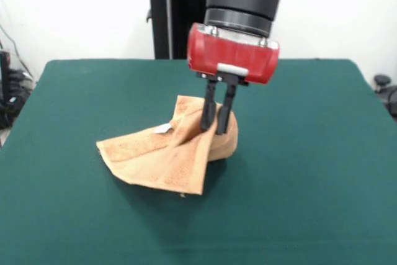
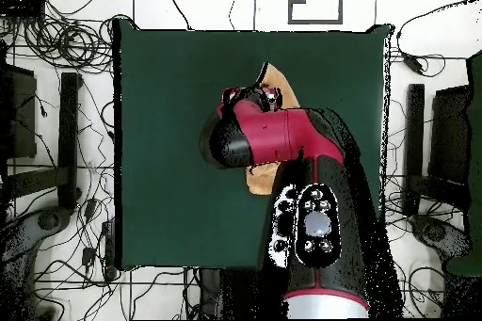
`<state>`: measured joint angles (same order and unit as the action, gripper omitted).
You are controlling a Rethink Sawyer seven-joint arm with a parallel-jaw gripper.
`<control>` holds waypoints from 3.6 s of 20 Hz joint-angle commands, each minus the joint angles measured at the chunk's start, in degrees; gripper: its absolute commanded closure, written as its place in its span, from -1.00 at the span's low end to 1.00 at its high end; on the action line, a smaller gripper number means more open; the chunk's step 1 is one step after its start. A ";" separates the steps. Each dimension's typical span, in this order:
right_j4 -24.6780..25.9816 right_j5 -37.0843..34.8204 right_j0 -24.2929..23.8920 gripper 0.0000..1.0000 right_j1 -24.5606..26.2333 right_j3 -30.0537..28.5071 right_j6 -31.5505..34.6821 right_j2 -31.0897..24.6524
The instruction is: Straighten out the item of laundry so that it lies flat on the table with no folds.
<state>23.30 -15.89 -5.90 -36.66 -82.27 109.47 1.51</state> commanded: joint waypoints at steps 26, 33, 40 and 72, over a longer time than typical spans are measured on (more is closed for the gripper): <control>-0.90 -3.90 3.47 -1.00 1.42 -1.33 4.55 -4.35; -1.55 -1.60 5.10 -1.00 1.64 -1.56 8.41 -1.59; -2.42 -3.64 6.25 -1.00 -0.53 -3.32 8.89 0.15; -1.18 -1.35 8.33 -1.00 2.80 -13.26 11.41 13.04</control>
<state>21.55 -18.81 -0.49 -39.83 -90.53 109.47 13.62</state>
